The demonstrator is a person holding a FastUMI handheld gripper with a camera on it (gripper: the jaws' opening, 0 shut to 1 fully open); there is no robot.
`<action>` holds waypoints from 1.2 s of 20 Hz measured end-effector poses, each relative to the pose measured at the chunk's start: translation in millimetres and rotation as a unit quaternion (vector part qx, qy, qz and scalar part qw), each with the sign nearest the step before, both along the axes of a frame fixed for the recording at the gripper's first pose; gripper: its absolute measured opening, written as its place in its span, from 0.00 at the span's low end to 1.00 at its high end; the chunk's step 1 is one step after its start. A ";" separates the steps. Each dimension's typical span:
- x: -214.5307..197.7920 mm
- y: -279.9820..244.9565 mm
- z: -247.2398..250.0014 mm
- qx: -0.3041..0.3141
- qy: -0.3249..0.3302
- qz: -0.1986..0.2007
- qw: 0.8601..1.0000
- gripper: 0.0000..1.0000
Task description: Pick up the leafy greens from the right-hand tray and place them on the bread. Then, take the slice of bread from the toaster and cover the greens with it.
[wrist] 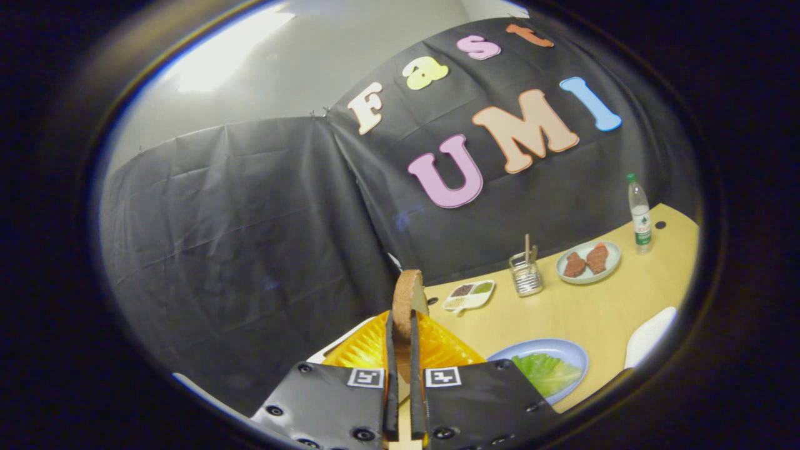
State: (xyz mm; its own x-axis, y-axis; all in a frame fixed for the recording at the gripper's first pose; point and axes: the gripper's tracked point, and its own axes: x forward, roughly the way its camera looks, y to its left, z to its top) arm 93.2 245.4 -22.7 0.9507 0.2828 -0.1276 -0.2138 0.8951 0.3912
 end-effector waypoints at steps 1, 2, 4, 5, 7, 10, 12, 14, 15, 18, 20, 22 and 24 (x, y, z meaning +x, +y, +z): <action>-0.6 -10.0 -3.9 0.005 0.003 -0.007 1.000 0.10; 0.7 -21.4 -11.4 0.008 0.007 -0.014 1.000 0.10; 1.2 -37.0 -30.1 0.016 0.023 -0.025 0.999 0.10; 0.8 -44.6 -40.5 0.021 0.032 -0.030 0.999 0.10; 1.2 -54.0 -63.6 0.034 0.051 -0.034 0.998 0.10; 3.6 -54.9 -92.6 0.061 0.079 -0.026 0.995 0.10; 5.8 -56.5 -112.0 0.073 0.098 -0.025 0.992 0.10; 9.2 -64.4 -129.4 0.070 0.114 -0.037 0.990 0.10; 10.5 -69.8 -137.4 0.067 0.120 -0.044 0.990 0.10; 10.2 -88.7 -166.4 0.034 0.147 -0.071 0.986 0.10; 10.2 -98.9 -177.9 0.008 0.156 -0.081 0.984 0.10; 10.1 -102.4 -182.7 -0.009 0.156 -0.083 0.984 0.12; 8.1 -106.6 -184.2 -0.026 0.155 -0.085 0.984 0.13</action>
